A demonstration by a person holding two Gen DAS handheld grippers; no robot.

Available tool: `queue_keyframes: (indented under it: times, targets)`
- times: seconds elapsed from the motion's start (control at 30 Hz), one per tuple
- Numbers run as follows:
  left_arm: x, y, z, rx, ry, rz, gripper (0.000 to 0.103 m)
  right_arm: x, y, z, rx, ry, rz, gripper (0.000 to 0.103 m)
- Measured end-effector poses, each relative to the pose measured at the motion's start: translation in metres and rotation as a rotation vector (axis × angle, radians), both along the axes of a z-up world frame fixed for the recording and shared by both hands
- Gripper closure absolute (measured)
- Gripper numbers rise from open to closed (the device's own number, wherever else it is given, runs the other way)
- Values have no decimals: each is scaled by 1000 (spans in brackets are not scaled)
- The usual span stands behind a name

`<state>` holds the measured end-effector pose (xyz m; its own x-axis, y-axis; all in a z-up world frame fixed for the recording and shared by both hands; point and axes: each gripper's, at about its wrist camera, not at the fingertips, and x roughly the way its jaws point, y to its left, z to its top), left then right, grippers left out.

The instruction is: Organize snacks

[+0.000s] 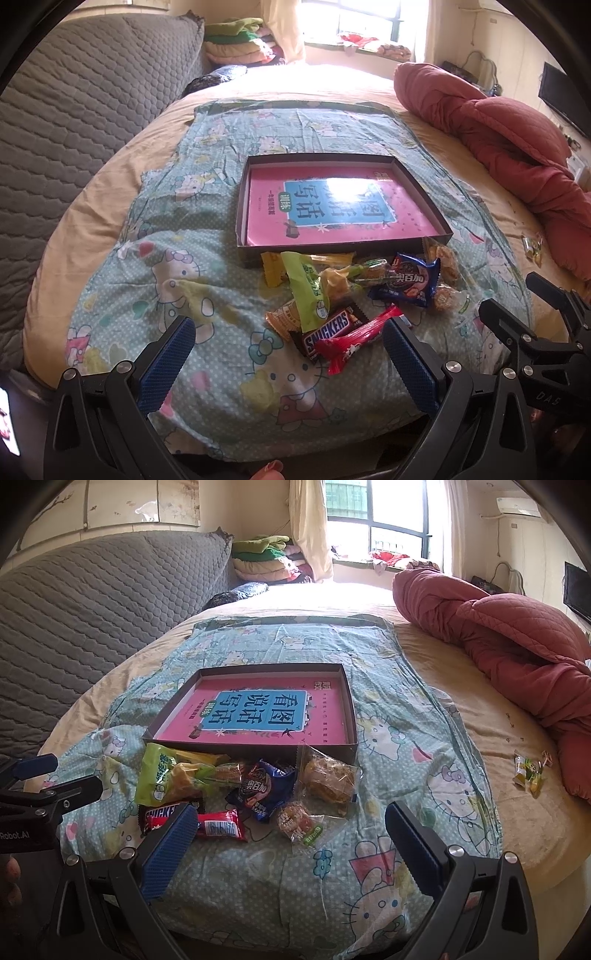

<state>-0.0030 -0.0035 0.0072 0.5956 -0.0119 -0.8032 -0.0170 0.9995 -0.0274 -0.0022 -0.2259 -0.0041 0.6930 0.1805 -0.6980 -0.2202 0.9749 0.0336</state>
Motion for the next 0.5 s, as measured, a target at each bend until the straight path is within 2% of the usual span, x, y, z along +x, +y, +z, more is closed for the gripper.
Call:
queue_keyframes:
  times: [0.5]
  targets:
    - [1, 3, -4, -14, 9, -6, 2, -2, 6, 2, 5, -16, 23, 1]
